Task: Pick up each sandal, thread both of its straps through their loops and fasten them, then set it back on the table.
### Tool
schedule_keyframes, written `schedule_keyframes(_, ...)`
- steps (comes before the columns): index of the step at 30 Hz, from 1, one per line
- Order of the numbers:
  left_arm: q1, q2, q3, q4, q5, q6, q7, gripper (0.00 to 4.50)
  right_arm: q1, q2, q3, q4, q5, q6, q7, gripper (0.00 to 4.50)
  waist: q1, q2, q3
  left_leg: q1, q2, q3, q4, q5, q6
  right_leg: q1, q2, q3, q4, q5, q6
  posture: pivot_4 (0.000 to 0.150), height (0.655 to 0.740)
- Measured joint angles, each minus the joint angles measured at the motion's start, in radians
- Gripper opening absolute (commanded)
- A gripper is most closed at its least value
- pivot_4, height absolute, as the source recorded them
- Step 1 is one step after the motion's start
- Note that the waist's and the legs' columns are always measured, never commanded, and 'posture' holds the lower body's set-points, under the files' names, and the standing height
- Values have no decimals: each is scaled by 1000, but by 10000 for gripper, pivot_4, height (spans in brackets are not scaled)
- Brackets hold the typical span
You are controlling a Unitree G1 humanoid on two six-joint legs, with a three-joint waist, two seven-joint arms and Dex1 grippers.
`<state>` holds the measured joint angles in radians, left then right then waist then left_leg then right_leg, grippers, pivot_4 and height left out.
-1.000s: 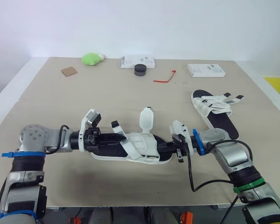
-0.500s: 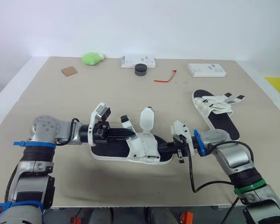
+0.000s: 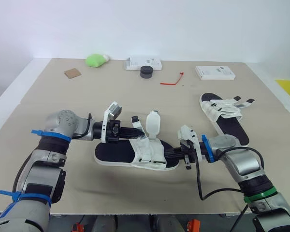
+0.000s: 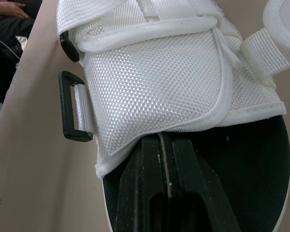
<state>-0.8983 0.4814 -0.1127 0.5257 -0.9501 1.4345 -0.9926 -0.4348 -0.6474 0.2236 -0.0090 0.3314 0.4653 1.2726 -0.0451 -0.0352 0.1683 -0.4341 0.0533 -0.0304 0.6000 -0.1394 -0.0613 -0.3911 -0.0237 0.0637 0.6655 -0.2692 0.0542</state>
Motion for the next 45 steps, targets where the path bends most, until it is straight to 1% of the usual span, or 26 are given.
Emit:
schedule_keyframes(9, -15, -7, -66, 79, 136, -69, -145, 803, 4, 0, -1, -7, 0, 4, -9, 0, 0, 0, 0, -1, 0, 0, 0, 0, 0, -1, 0, 0, 0, 0, 0, 1500, 7400)
schedule_keyframes(12, -19, -23, -93, 116, 188, -112, -198, 803, 4, 0, -2, -6, 1, 4, -9, 0, 0, 0, 0, -1, 0, 0, 0, 0, 0, 0, 0, 0, 0, 0, 0, 1500, 7400)
schedule_keyframes(15, -23, -36, -124, 149, 235, -148, -247, 8632, 4, 0, -2, -6, 1, 4, -10, 0, 0, 0, 0, -1, 0, 0, 1, 0, 0, 0, 0, 0, 0, 0, 0, 1500, 7400)
schedule_keyframes(20, -61, -54, -145, 196, 275, -173, -336, 33491, 4, -2, -4, -4, 0, 8, -12, 0, 0, 0, 0, -1, 0, -1, 1, 1, 1, 0, 0, 0, 0, 0, 0, 1500, 7400)
schedule_keyframes(21, -70, -60, -144, 208, 282, -176, -349, 36855, 4, -2, -4, -3, 0, 11, -14, 0, 0, 0, 0, 0, 0, -1, 1, 1, 1, 1, 0, 0, 0, 1, 1, 1500, 7400)
schedule_keyframes(22, -76, -63, -143, 213, 287, -183, -359, 42401, 4, -2, -4, -3, 0, 12, -16, 0, 0, 0, 0, 0, -1, -1, 1, 1, 2, 1, -1, 0, 0, 1, 1, 1500, 7400)
schedule_keyframes(23, -81, -65, -141, 215, 289, -189, -369, 43777, 4, -2, -4, -3, 0, 14, -18, 0, 1, 0, 0, 2, -1, -1, 1, 1, 2, 1, -1, 0, 0, 1, 1, 1500, 7400)
schedule_keyframes(33, -92, -57, -126, 241, 336, -217, -395, 43777, 6, -1, -3, -4, 1, 14, -25, 0, 0, 0, 0, 3, -2, -1, 1, 1, 2, 1, -2, 0, 0, 1, 1, 1500, 7400)
schedule_keyframes(37, -107, -38, -84, 269, 358, -211, -381, 43777, 5, -1, -2, -3, 2, 12, -20, 0, 0, 0, 0, 2, -2, -1, 1, 1, 2, 1, -1, 0, 0, 1, 1, 1500, 7400)
schedule_keyframes(39, -128, -32, -54, 297, 371, -206, -350, 43777, 2, 0, -2, -3, 5, 11, -14, 0, 0, 0, 0, -1, -1, -2, 1, 1, 2, 0, -1, 0, 0, 1, 1, 1500, 7400)
schedule_keyframes(45, -153, -34, -9, 349, 394, -216, -320, 43777, 1, 6, -1, -2, 9, 7, -12, 0, 0, 0, 0, -3, -1, -2, 0, 1, 2, -1, 0, -1, 0, 2, 4, 1500, 7400)
